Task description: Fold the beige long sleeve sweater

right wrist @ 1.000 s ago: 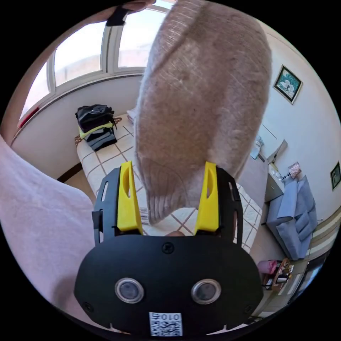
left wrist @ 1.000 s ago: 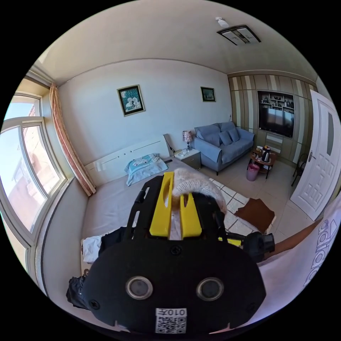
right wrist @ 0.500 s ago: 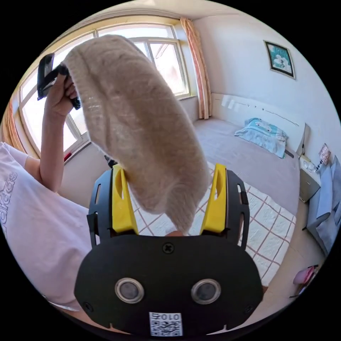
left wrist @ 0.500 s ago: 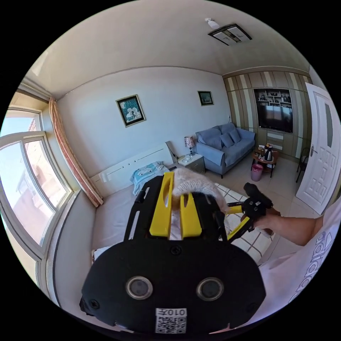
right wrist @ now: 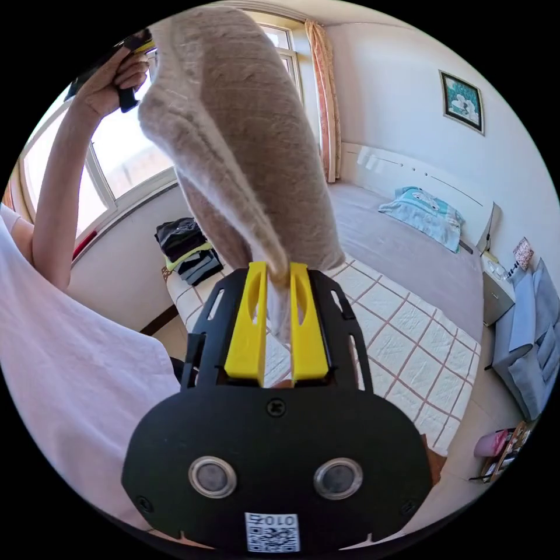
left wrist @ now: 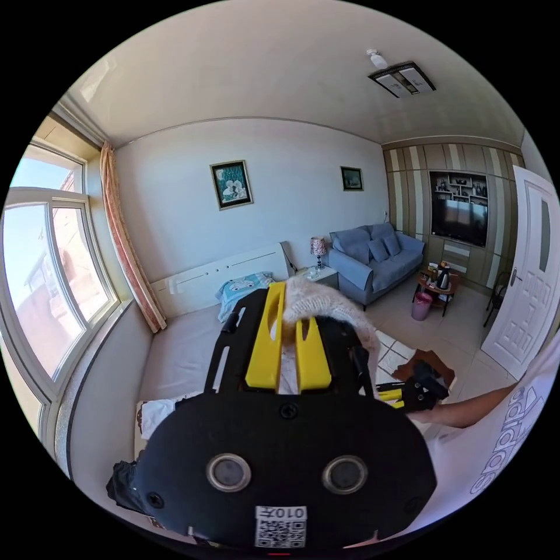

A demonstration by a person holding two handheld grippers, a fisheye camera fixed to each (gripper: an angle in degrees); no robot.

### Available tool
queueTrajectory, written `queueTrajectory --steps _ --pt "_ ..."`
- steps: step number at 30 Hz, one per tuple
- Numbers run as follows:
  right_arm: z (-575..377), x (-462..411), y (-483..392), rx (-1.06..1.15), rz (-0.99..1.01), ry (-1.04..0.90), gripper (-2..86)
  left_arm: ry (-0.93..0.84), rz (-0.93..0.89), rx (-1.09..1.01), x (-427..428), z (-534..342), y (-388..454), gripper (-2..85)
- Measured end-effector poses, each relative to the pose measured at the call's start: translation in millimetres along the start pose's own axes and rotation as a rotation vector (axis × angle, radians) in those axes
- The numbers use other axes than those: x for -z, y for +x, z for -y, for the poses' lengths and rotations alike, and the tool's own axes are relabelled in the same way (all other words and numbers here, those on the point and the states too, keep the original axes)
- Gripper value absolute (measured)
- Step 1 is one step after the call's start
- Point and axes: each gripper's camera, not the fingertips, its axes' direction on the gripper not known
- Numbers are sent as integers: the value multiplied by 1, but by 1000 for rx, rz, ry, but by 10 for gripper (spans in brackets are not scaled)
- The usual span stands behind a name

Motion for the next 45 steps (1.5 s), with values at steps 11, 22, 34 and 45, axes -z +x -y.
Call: queueTrajectory --steps 11,22,34,45 --pt "34 70 61 -83 -260 11 40 -308 97 -91 -52 -27 -100 -4" --pt "135 185 18 114 -718 66 40 -348 -51 -221 -85 13 -155 -3" --pt "41 187 25 -63 -546 -170 31 -594 -154 -394 -123 -25 -121 0" --pt "86 207 96 39 -443 -386 35 -749 -343 -415 -199 25 -177 3"
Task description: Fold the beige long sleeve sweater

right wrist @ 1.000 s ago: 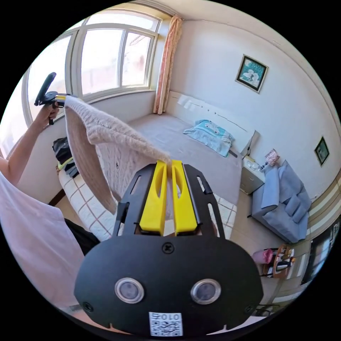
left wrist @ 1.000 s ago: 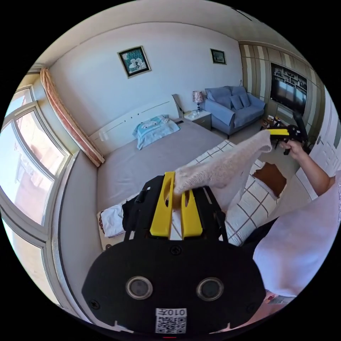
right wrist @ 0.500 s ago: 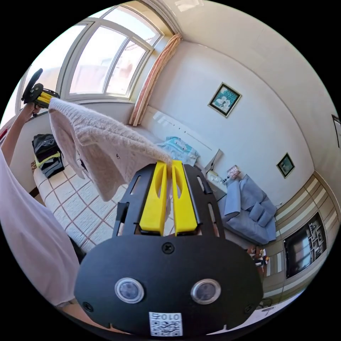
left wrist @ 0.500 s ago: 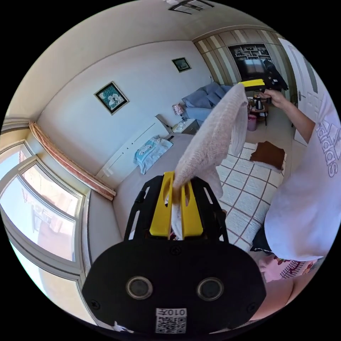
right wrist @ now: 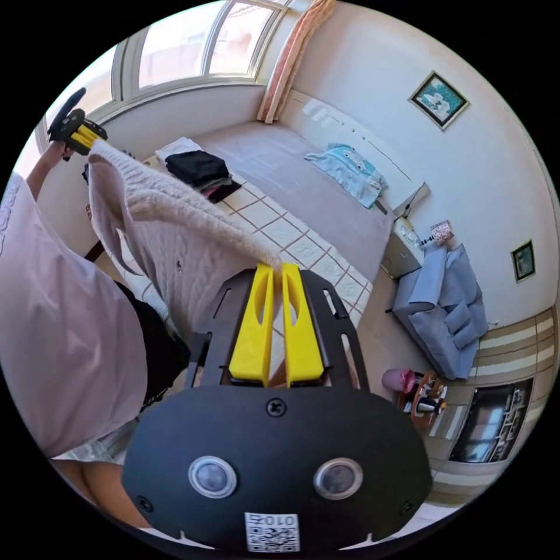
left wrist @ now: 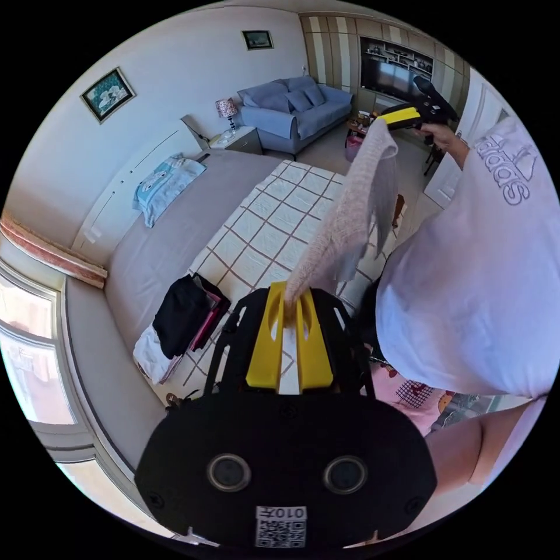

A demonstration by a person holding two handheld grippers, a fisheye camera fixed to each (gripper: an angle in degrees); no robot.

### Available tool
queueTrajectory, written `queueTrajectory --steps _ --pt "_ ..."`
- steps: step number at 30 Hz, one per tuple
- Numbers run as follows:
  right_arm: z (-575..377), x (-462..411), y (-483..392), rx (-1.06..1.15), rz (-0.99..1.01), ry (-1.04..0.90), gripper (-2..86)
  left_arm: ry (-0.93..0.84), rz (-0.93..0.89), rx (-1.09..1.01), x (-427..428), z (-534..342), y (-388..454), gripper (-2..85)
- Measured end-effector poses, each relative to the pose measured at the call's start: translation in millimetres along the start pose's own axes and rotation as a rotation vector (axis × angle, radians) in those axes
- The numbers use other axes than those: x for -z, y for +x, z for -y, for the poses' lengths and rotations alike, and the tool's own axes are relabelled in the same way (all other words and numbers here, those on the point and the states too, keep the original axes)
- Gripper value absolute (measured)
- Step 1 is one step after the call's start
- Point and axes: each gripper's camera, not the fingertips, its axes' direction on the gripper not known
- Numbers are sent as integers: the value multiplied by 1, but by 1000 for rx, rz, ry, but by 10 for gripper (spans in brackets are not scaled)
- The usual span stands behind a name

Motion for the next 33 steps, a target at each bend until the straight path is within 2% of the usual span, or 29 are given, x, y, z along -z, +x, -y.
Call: queueTrajectory --steps 2,6,9,11,13,18,21,22,25,27,30,33 --pt "40 -40 26 86 -15 -100 36 -68 -18 -25 -25 23 -39 5" --pt "108 -117 86 151 -10 -183 37 -154 -77 6 -110 84 -156 17" --pt "170 -202 164 17 0 -180 41 -163 -72 166 -193 134 -259 42" --pt "205 -271 208 -21 3 -261 50 -191 -124 247 -250 159 -312 68" --pt "214 -291 230 -85 9 -260 60 -234 -250 363 -305 172 -355 94" --pt "163 -307 248 -209 234 -188 69 -66 -243 494 -327 127 -362 122" --pt "105 -333 234 -248 481 -249 71 20 -394 593 -342 74 -341 128" --pt "82 -345 226 -286 573 -283 82 -29 -439 602 -357 60 -326 131" --pt "32 -373 210 -391 556 -452 115 -259 -456 643 -402 30 -290 141" --pt "14 -382 215 -478 563 -478 132 -333 -433 675 -420 16 -278 146" --pt "13 -403 229 -441 528 -555 144 -385 -419 661 -442 13 -275 152" --pt "29 -428 254 -395 585 -610 98 -416 -438 546 -458 36 -278 155"
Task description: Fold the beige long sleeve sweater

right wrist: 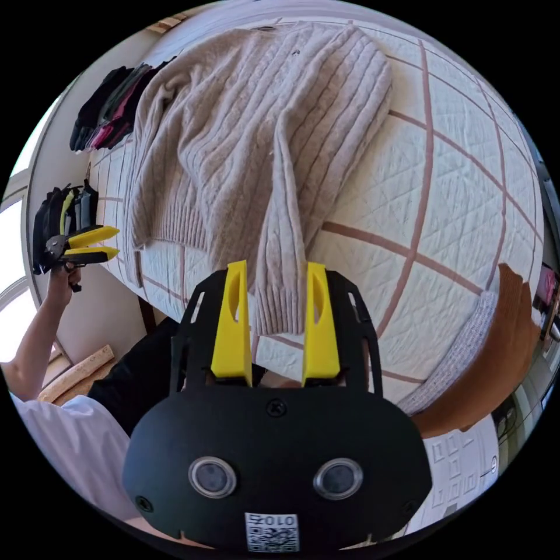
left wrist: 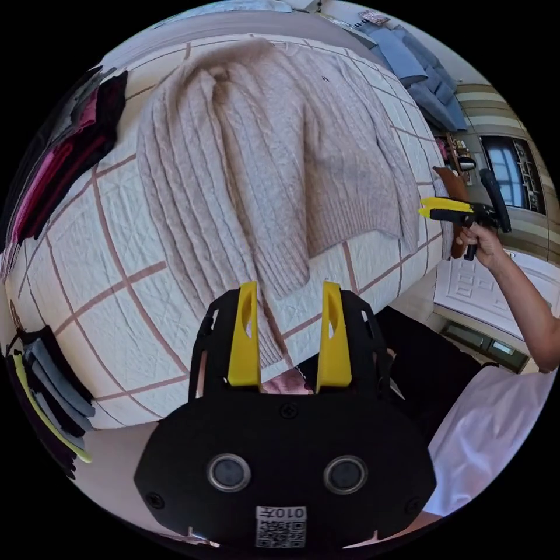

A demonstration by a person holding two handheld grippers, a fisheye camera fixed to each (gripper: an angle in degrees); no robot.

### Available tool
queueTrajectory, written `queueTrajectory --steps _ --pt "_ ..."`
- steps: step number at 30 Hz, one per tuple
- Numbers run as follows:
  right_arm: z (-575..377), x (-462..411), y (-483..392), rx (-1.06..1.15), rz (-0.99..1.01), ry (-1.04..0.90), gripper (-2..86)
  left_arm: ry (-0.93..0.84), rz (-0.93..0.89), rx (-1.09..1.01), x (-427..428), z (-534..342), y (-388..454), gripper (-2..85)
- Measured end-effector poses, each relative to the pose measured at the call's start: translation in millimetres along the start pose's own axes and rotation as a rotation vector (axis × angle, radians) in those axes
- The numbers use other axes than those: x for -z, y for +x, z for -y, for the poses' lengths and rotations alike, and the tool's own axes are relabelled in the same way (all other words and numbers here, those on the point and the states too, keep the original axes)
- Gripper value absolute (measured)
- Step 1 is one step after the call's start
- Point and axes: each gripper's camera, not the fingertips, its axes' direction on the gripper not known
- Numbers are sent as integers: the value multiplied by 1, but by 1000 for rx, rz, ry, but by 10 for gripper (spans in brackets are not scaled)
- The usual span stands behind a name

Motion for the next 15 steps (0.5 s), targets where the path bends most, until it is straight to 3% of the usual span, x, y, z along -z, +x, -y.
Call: queueTrajectory --steps 4,10,12,15 --pt "21 51 39 9 -103 -81 44 -62 98 -108 -5 29 13 154" --pt "-30 207 146 -359 -510 292 59 -114 287 -177 -13 49 5 149" --pt "-39 221 163 -371 -429 300 75 -119 317 -181 -15 55 -1 144" --pt "-39 182 167 -307 -155 176 89 -141 339 -182 -23 65 -11 133"
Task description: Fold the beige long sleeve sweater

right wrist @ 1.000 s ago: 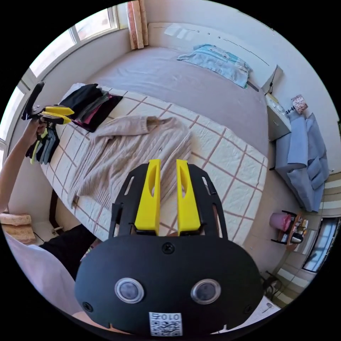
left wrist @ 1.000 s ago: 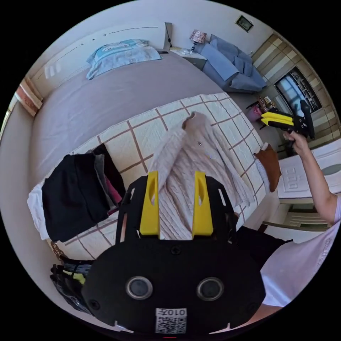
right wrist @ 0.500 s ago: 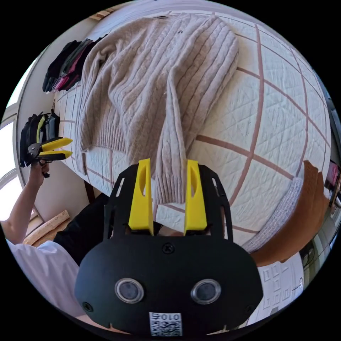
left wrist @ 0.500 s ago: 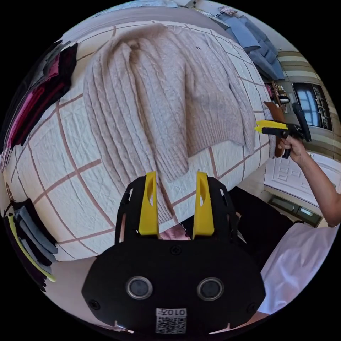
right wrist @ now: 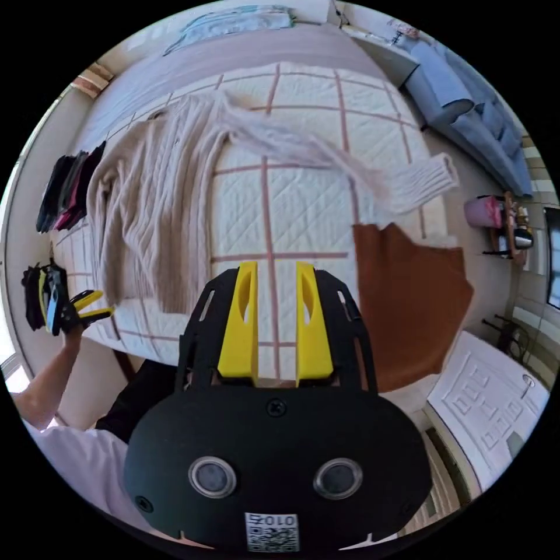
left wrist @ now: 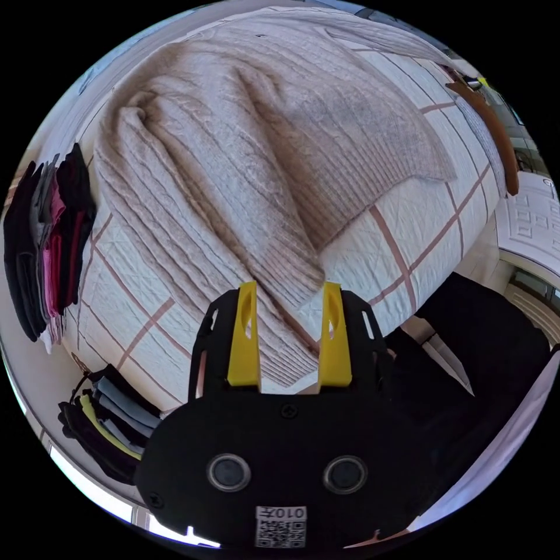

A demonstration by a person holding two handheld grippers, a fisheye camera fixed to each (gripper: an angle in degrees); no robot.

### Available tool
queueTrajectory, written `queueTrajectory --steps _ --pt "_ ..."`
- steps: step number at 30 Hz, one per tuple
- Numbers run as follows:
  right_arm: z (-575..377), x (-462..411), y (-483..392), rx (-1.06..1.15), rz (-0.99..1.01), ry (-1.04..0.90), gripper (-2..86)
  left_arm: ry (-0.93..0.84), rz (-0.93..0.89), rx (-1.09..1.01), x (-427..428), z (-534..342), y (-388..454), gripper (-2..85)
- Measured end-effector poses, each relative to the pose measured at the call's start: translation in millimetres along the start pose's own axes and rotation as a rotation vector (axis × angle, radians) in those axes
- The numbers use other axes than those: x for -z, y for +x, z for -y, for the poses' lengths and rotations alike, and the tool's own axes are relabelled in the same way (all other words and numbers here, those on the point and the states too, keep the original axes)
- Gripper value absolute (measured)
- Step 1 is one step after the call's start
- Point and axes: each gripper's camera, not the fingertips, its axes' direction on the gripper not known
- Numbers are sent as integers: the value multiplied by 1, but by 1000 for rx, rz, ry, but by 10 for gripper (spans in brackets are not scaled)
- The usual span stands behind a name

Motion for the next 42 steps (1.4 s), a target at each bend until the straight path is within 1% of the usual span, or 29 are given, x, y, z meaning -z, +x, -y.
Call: queueTrajectory --steps 2,4,6,9,12,14,18,20,22,26,28,31,34,36,39,42 --pt "-9 -50 -23 29 141 -142 96 -23 25 -18 -5 6 -2 123" --pt "-12 -74 -41 14 215 -168 102 -41 74 -35 -8 10 -6 105" --pt "-9 -88 -54 -25 246 -171 106 -53 95 -40 -9 12 -12 91" --pt "4 -104 -71 -68 185 -223 107 -69 82 -44 -10 12 -24 65" --pt "17 -103 -78 -106 79 -256 82 -75 78 -42 -10 9 -36 43" --pt "25 -95 -77 -68 75 -285 47 -70 80 -44 -9 6 -41 33" --pt "27 -63 -69 64 103 -284 39 -64 64 -60 -2 0 -56 18" --pt "17 -29 -55 179 112 -264 39 -60 40 -77 6 -5 -63 15" --pt "4 -2 -33 229 95 -259 38 -60 35 -120 20 -16 -70 12" --pt "-27 46 34 210 108 -301 36 -118 10 -213 42 -36 -71 10" --pt "-40 52 56 191 97 -341 36 -153 -23 -280 49 -52 -57 9" --pt "-57 29 73 146 133 -410 36 -183 -31 -319 39 -67 -31 7" --pt "-71 -2 66 149 95 -454 37 -246 -22 -317 11 -75 -9 7" --pt "-78 -10 62 141 84 -448 38 -261 -30 -295 1 -77 -4 7" --pt "-85 -14 62 121 63 -420 38 -236 -38 -255 -2 -79 -2 8" --pt "-87 -21 68 104 59 -445 38 -251 -83 -245 -11 -80 -2 10"
